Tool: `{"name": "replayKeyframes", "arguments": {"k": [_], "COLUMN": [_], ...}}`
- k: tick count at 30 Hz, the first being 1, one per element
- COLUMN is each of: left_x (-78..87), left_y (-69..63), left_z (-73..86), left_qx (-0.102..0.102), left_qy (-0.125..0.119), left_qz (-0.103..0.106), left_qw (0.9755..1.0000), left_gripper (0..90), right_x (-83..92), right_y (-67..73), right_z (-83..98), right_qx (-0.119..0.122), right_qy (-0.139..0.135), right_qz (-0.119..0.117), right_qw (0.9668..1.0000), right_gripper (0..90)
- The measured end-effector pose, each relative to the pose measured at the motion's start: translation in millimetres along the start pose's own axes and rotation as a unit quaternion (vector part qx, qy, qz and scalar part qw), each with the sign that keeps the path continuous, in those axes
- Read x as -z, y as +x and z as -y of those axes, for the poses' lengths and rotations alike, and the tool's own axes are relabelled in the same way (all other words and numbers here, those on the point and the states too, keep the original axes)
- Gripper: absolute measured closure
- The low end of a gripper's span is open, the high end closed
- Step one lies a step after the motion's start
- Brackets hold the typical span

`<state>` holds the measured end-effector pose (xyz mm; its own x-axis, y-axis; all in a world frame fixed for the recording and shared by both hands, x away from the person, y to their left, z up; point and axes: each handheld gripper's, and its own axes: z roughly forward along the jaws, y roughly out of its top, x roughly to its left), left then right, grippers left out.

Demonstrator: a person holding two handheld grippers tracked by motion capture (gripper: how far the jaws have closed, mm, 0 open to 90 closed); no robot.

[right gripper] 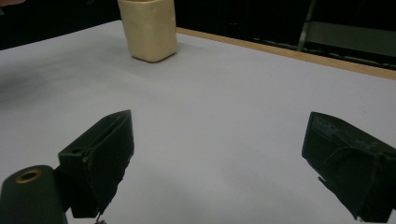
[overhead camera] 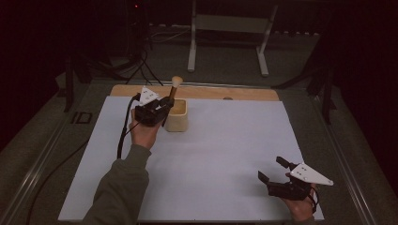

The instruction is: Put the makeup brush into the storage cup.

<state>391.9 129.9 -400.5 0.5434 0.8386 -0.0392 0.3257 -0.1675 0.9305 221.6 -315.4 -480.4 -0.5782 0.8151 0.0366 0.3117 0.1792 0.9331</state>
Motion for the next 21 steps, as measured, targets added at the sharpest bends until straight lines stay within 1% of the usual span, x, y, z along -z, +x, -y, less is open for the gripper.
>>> {"name": "replayKeyframes", "arguments": {"k": [9, 14, 15, 21], "left_x": [-6.7, -9.3, -12.5, -16.8], "left_y": [-0.4, -0.9, -0.9, 2.4], "left_z": [-6.7, -7.7, -8.8, -10.5], "left_qx": [0.001, -0.002, -0.004, -0.001], "left_qy": [-0.006, -0.006, -0.006, -0.008], "left_qz": [-0.001, -0.002, -0.004, -0.008], "left_qw": [1.0, 1.0, 1.0, 0.9999], "left_gripper": [75.2, 75.2, 75.2, 75.2], "right_x": [0.0, 0.2, 0.6, 0.6], "right_y": [-0.9, -1.1, -1.4, -1.2], "right_z": [0.0, 0.0, 0.0, -0.1], "right_qx": [-0.002, -0.002, -0.002, -0.001], "right_qy": [-0.001, -0.001, -0.002, -0.001], "right_qz": [0.001, 0.001, 0.002, 0.002], "right_qw": [1.0, 1.0, 1.0, 1.0], "right_gripper": [9.0, 9.0, 9.0, 9.0]}}
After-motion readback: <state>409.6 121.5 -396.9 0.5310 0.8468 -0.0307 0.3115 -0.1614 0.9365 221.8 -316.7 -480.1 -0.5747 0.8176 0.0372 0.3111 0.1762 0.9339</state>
